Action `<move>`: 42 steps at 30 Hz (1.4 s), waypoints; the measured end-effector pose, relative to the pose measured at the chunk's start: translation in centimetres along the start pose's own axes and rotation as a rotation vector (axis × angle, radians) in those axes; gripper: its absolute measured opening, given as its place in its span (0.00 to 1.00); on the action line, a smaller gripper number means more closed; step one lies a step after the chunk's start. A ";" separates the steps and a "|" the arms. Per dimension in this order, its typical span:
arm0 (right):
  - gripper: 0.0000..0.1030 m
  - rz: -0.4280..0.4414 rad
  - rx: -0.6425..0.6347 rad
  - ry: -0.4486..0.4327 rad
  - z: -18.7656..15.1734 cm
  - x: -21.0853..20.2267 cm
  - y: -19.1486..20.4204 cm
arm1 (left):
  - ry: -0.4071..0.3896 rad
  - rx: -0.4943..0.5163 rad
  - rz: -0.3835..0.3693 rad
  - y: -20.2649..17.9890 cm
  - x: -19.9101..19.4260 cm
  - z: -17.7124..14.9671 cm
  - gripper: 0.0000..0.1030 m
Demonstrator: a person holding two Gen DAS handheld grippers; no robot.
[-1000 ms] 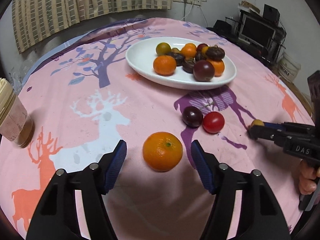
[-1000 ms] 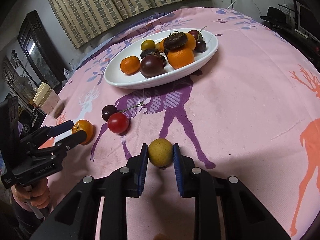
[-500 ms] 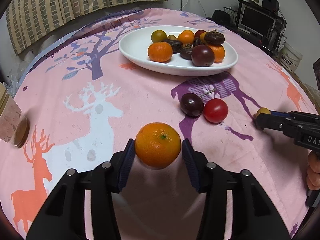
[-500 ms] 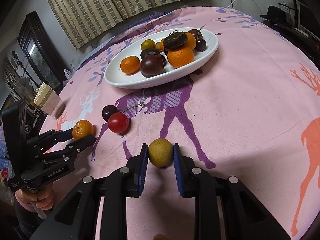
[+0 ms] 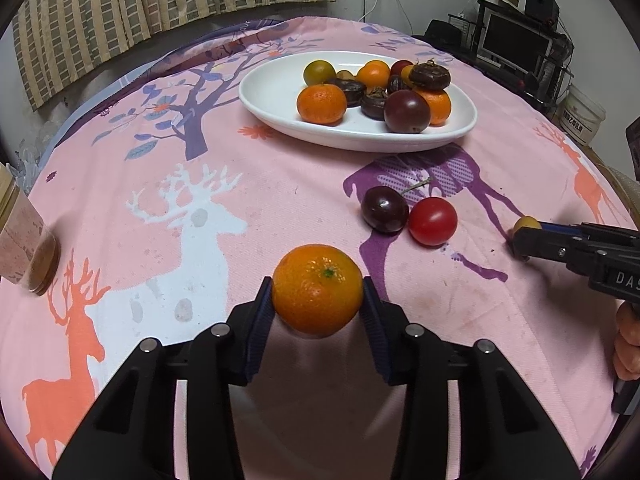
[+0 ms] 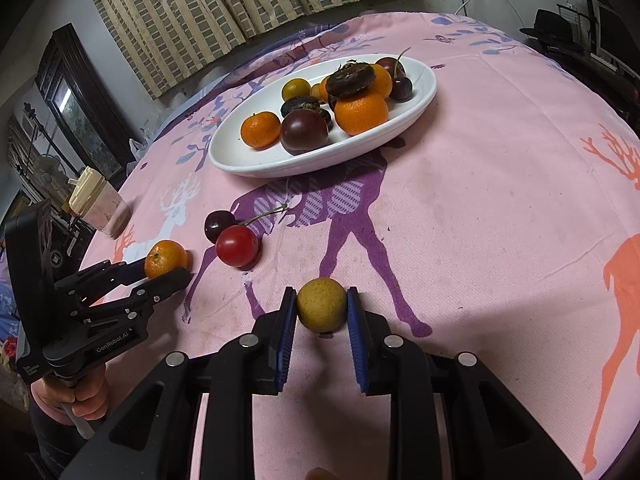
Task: Organize fruits
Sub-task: 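Grasp a small yellow-green fruit with the right tool while the left tool grasps a mandarin, then place the mandarin and yellow-green fruit on the white plate and open both tools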
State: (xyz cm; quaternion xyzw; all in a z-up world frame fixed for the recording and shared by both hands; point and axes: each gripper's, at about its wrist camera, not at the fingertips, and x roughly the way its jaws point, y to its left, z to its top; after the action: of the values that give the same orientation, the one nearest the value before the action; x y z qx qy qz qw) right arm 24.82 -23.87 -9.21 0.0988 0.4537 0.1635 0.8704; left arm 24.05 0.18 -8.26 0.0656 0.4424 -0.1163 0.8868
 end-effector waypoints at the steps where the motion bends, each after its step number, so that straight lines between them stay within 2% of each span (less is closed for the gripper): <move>1: 0.25 0.006 0.000 -0.001 -0.1 0.0 0.1 | -0.002 -0.005 -0.002 0.1 -0.1 0.0 0.41; 5: 0.25 0.020 -0.006 -0.017 -0.1 -0.3 0.1 | -0.017 -0.019 -0.014 0.2 -0.6 -0.1 0.41; 9: 0.25 0.016 -0.057 -0.071 -0.1 -1.4 1.0 | -0.040 -0.055 -0.059 0.6 -1.6 0.0 0.41; 11: 0.25 0.000 -0.099 -0.108 0.6 -1.9 1.8 | -0.076 -0.089 -0.095 1.1 -2.6 0.7 0.41; 14: 0.25 -0.009 -0.116 -0.185 3.8 -2.4 2.3 | -0.119 -0.121 -0.137 1.3 -3.6 3.3 0.41; 18: 0.25 -0.018 -0.117 -0.285 8.8 -2.0 2.9 | -0.188 -0.111 -0.104 0.7 -3.9 8.4 0.41; 21: 0.24 -0.079 -0.131 -0.325 12.5 0.0 3.1 | -0.219 -0.126 -0.089 0.8 -2.4 12.6 0.41; 24: 0.25 -0.107 -0.124 -0.310 15.4 2.8 2.6 | -0.213 -0.146 -0.053 1.2 0.7 16.3 0.41; 29: 0.25 -0.135 -0.138 -0.274 17.9 6.1 2.0 | -0.156 -0.169 0.005 2.1 5.8 19.2 0.41; 34: 0.25 -0.159 -0.164 -0.237 18.8 7.9 2.1 | -0.104 -0.183 0.020 2.8 9.0 19.8 0.41; 35: 0.27 -0.165 -0.166 -0.236 18.7 7.9 2.0 | -0.093 -0.182 0.017 2.8 9.4 19.8 0.41; 36: 0.34 -0.171 -0.165 -0.233 18.6 7.9 2.0 | -0.085 -0.179 0.014 2.7 9.6 19.8 0.41; 39: 0.45 -0.178 -0.151 -0.239 18.5 7.0 2.1 | -0.077 -0.178 0.037 2.5 9.4 19.6 0.42; 41: 0.50 -0.168 -0.136 -0.259 18.4 5.9 2.1 | -0.100 -0.187 0.059 2.6 8.2 19.7 0.49; 42: 0.59 -0.162 -0.130 -0.269 18.3 5.3 2.1 | -0.121 -0.191 0.084 2.7 7.2 19.7 0.60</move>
State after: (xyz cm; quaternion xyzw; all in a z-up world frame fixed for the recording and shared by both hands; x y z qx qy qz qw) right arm 42.33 -20.39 -2.19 0.0264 0.3282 0.1069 0.9382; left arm 44.15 -2.64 -2.16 -0.0077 0.3940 -0.0401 0.9182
